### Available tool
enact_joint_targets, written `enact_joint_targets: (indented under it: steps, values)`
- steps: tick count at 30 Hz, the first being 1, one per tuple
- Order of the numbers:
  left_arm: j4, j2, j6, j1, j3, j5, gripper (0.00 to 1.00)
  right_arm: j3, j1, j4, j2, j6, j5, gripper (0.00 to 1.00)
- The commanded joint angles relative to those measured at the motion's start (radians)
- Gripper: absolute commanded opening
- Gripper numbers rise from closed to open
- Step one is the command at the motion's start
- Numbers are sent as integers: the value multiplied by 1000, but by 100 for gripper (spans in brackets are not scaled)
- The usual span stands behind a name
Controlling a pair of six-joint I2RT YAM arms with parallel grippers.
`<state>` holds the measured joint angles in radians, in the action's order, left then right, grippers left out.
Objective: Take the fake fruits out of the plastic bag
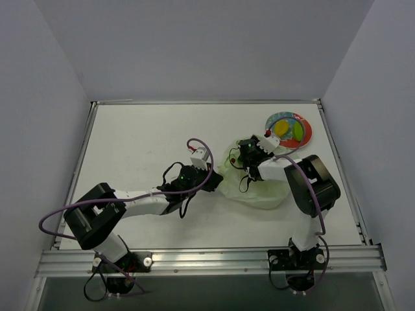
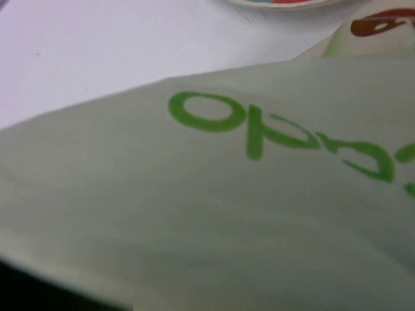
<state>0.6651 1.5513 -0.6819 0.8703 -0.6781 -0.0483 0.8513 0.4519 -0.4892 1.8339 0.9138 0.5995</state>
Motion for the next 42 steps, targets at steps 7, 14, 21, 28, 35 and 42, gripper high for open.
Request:
enact_joint_targets:
  steps: [7,14,21,28,35,42]
  values:
    - [41,-10,2,1,-37,4,2,-64,43,0,-207,-107,-29,29]
    - [47,-17,-5,-2,-34,-2,2,-173,162,239,-510,-191,-61,29]
    - [21,-59,16,-14,-21,31,2,-224,208,408,-794,-194,-203,28]
    - [-35,-109,65,-31,-15,100,2,-43,212,485,-927,-291,-224,26]
    - [-62,-148,88,-63,2,142,2,251,-63,414,-776,-374,-268,20]
    - [-53,-126,84,-71,-1,123,2,385,-329,327,-457,-389,-245,21]
